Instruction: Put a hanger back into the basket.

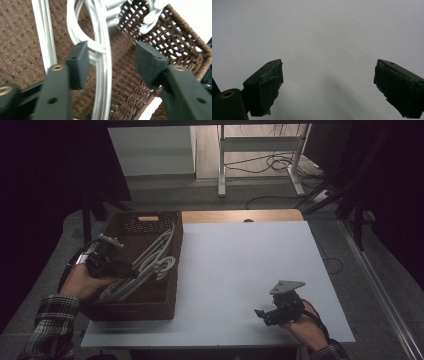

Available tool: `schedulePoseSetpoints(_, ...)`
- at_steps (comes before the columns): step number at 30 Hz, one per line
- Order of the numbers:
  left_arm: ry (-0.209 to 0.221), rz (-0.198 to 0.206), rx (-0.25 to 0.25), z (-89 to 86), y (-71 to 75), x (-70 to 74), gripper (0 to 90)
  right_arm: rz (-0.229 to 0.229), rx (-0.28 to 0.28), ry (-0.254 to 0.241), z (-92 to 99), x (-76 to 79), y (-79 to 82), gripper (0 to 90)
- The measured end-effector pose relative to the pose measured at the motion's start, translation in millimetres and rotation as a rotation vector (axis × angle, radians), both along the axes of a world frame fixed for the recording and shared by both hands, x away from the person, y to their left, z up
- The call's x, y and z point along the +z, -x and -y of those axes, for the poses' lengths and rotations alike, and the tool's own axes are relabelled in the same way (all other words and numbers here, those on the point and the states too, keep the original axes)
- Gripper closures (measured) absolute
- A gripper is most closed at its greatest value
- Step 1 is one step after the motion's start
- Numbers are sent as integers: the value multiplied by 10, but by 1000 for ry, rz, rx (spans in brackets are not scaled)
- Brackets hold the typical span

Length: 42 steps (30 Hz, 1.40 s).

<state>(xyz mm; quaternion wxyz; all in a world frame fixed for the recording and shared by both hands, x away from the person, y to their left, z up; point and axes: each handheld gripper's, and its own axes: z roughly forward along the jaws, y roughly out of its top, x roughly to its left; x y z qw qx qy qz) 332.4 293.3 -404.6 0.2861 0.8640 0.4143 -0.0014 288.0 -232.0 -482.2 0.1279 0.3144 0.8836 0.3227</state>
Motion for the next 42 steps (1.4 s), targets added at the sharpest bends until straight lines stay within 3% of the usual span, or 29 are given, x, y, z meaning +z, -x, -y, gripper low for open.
schedulePoseSetpoints(4, 42, 52, -5, 71, 64, -9, 262, 4, 0, 1, 3, 3, 3, 92)
schedulePoseSetpoints(10, 65, 135, -8, 225, 187, 40, 126, 8, 1, -2, 0, 6, 2, 93)
schedulePoseSetpoints(12, 84, 145, -4, 268, 210, 48, 98, 9, 1, -3, -3, 8, 4, 93)
schedulePoseSetpoints(16, 114, 160, 21, 358, 254, 55, 69, 9, 0, -5, -3, 12, 6, 92)
schedulePoseSetpoints(21, 104, 186, 8, 485, 337, 70, 46, 11, 1, -4, -3, 12, 8, 93)
schedulePoseSetpoints(29, 145, 234, 27, 630, 444, 134, 34, 13, 2, -4, -5, 13, 10, 92)
schedulePoseSetpoints(33, 156, 270, 10, 815, 515, 138, 17, 16, 2, -5, -2, 15, 10, 92)
schedulePoseSetpoints(38, 109, 339, -27, 1119, 603, 110, 0, 18, 2, -11, 1, 28, 16, 92)
schedulePoseSetpoints(42, 149, 363, -51, 1334, 655, 84, 0, 18, 1, -12, 3, 26, 18, 92)
